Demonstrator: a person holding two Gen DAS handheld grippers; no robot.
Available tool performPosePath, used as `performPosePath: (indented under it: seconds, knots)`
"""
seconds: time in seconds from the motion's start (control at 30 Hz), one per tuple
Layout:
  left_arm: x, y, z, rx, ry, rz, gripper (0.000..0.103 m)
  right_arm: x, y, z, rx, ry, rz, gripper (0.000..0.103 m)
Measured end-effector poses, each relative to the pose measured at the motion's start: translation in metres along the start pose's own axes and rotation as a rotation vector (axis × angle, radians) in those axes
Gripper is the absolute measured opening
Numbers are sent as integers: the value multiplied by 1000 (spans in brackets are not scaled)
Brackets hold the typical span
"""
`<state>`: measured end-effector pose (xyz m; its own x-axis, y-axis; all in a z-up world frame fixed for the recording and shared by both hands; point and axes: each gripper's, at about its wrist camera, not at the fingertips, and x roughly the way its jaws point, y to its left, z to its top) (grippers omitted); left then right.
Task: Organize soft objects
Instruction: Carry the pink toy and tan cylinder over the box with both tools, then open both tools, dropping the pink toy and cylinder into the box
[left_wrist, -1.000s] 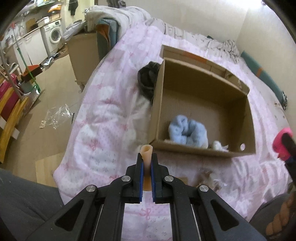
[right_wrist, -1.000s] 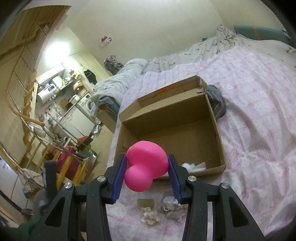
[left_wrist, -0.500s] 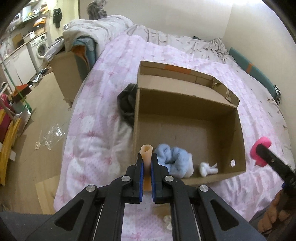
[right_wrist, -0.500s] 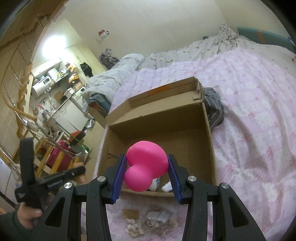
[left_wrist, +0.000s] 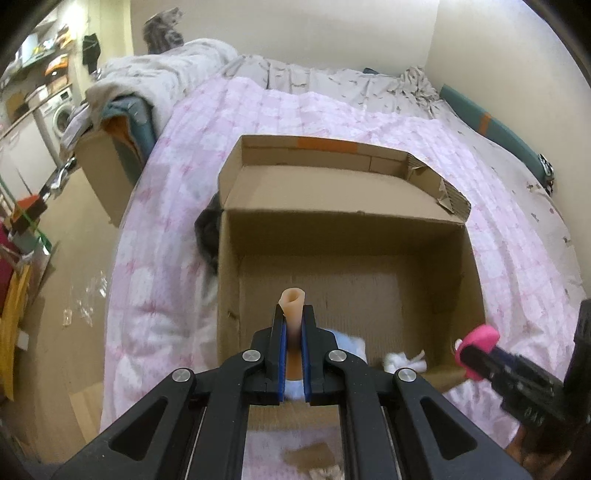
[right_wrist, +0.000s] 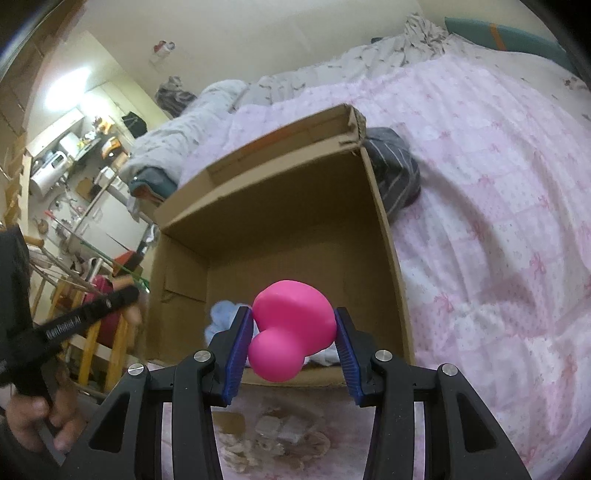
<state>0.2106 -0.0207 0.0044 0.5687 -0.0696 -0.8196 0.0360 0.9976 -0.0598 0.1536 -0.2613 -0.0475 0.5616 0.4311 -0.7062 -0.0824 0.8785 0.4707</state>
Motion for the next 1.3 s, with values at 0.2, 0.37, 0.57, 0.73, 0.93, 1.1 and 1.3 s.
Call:
performPosePath:
  seconds: [0.2,0.37,0.57,0.73,0.93,1.1,1.3]
  knots:
    - [28,-1,-7,-2,-33,-84,6,11,2,-5,-14,42,-41,47]
    - [37,0,-10,-8,-6,-123,6,14,3,-9,-37,56,-64,47]
    - [38,2,-17,3,9,-107,6,18,2,-8,-34,64,-71,47]
    - [43,4,-21,-1,34,-123,7,21,5,-9,-45,75,-87,47]
    - [49,6,-24,-14,63,-119,7,26,10,-10,-71,76,-108,46]
    - [48,0,-28,20,66,-100,10,28,9,-9,-72,79,-110,46]
    - [49,-3,-29,35,70,-88,21,29,9,-10,-68,82,-106,46]
